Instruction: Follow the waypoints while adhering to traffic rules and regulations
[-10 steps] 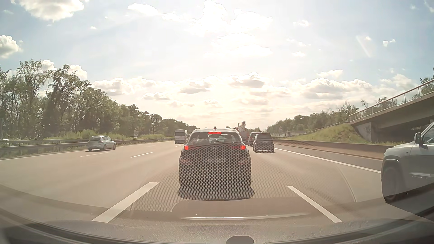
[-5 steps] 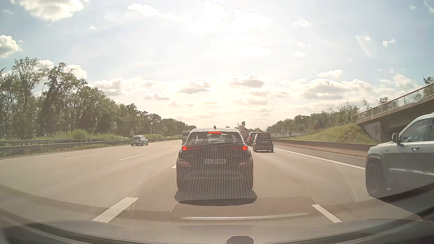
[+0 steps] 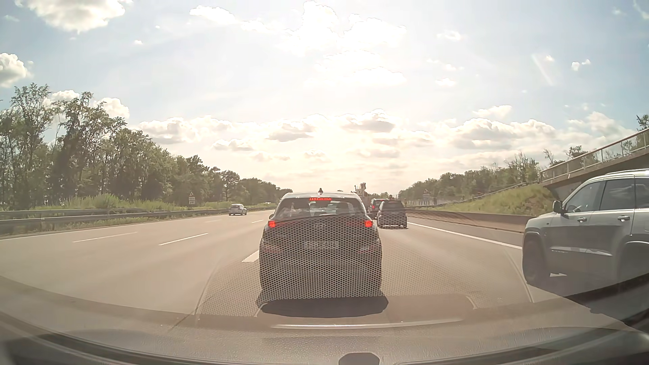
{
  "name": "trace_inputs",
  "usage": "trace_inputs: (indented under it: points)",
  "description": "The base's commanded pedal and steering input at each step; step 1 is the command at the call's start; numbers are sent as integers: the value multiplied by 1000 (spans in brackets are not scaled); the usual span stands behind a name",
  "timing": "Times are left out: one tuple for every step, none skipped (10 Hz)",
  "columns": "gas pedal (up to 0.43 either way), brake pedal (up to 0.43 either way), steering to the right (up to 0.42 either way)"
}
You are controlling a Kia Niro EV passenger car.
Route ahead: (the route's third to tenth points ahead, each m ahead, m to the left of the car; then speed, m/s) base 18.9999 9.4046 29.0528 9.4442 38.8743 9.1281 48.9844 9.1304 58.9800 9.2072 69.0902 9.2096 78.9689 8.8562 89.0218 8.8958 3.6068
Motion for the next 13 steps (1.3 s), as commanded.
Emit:
trace_inputs:
  points:
    - [0, 18, 1]
    - [0, 43, 0]
    - [0, 79, 0]
    - [0, 116, 0]
    - [0, 134, 0]
    - [0, 146, 0]
    - [0, 140, 0]
    - [0, 146, 0]
    - [0, 159, 0]
    - [0, 171, 0]
    - [0, 177, 0]
    - [0, 177, 0]
    - [0, 183, 0]
